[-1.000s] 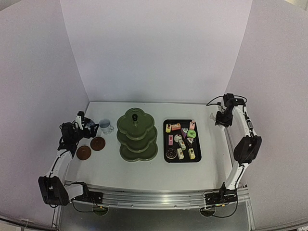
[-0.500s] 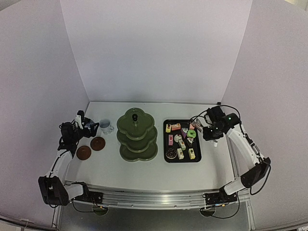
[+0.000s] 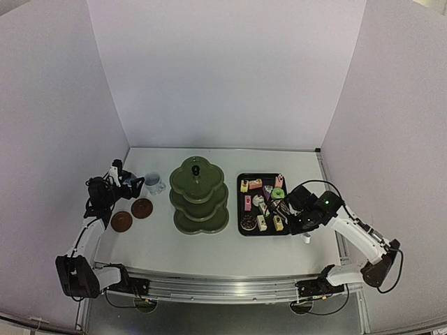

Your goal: Serve the afternoon tea

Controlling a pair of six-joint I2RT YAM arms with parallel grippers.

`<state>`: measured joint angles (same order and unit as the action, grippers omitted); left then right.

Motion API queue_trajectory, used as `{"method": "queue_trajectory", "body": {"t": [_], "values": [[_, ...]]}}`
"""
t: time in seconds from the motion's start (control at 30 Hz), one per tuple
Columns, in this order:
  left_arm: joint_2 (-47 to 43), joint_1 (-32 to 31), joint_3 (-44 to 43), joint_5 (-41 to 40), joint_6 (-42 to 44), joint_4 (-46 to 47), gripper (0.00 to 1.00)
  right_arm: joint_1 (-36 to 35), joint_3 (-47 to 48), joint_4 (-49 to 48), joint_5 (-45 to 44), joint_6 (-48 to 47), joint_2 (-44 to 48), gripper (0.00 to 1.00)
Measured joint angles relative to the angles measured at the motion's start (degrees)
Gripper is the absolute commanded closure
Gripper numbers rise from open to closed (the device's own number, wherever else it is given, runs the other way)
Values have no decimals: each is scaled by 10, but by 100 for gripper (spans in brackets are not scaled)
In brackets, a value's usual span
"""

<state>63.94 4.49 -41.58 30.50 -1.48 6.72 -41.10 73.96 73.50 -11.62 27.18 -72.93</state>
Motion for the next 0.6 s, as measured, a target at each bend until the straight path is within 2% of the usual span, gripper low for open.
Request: {"method": "queue_trajectory", "body": {"t": [0.6], "values": [[1,0,0,11,2,4,0,-10,-85,-25,-2,16,-8,59]]}}
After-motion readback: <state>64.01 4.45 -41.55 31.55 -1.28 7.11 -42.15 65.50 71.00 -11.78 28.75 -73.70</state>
